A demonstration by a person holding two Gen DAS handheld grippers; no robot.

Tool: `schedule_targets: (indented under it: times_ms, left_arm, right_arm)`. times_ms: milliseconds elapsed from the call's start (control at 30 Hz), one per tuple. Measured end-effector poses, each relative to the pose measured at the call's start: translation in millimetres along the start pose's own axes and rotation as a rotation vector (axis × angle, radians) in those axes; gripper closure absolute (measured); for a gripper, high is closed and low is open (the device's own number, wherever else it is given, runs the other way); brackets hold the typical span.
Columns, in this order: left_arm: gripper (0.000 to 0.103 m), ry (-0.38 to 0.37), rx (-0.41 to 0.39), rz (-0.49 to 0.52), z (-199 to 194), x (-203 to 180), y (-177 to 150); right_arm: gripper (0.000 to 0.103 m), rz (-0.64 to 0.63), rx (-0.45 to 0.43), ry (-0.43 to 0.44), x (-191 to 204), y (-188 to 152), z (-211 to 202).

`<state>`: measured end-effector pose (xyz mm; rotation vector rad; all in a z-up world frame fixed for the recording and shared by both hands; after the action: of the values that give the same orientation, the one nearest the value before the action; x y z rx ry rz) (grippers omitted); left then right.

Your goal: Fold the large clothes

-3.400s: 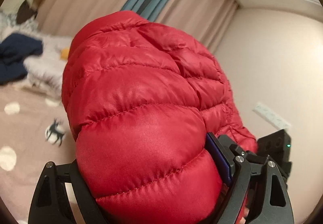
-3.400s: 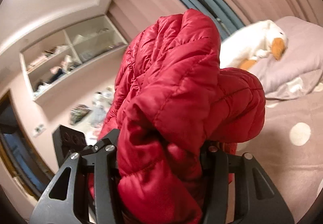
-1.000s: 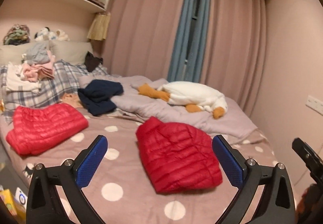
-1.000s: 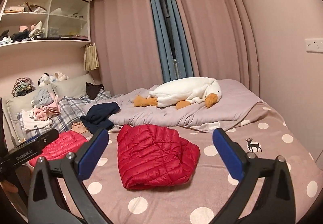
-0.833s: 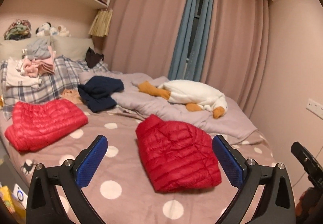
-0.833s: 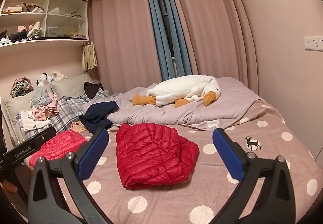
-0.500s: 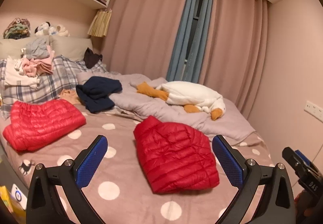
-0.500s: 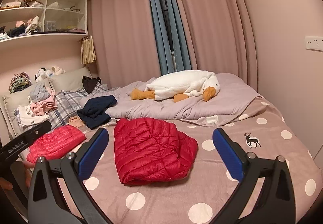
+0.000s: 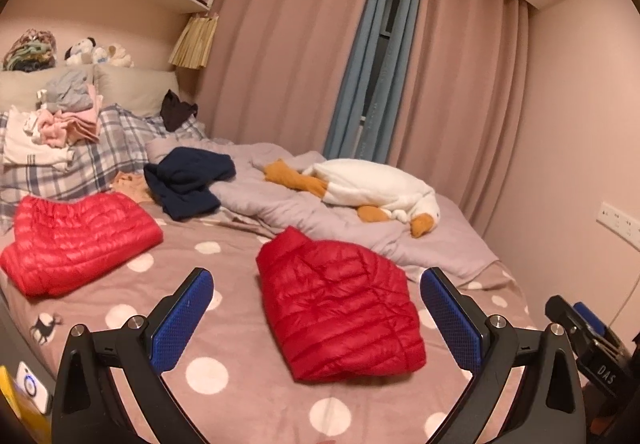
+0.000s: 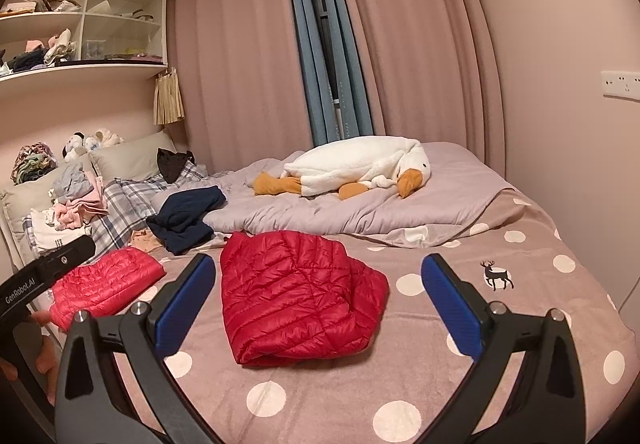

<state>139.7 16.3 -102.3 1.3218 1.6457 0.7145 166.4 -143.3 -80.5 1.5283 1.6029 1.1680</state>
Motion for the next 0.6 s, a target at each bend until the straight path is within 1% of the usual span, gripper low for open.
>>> schedule_targets:
  times_ms: [100,233,333,500,600]
  left_arm:
    - [0.001,-0.003,0.006,-0.011,1,-1,0]
    - [0.001,0.024,-0.014,0.008,-1,-3,0]
    - [0.001,0.000,-0.007,0.034,-1,-10,-1]
    - [0.001,-0.005,-0.012,0.099,0,-22,-3]
    - [0.001,-0.041,-0.005,0.135,1,-31,-6]
  right_arm:
    - [0.000,0.006,0.001,-0.007,-2,0,1]
    - [0.000,0.016,0.001,-0.011,-4,0,1]
    - [0.000,0.025,0.003,-0.014,-6,0,2]
    - [0.000,0.032,0.010,-0.027,-7,-1,3]
    - [0.000,0.033,0.010,-0.020,-7,-1,3]
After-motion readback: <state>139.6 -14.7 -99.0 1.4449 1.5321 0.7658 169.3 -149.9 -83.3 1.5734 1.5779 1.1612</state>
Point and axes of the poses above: each gripper's, at about its wrist camera, not at the fingertips, and z roughly the way its jaws point, x to its left, y to its top, the point moved 9 cm from there along z, roughly the way its jaws point, and after that the axes turned 9 degrees about x, right-handed, at the moved point
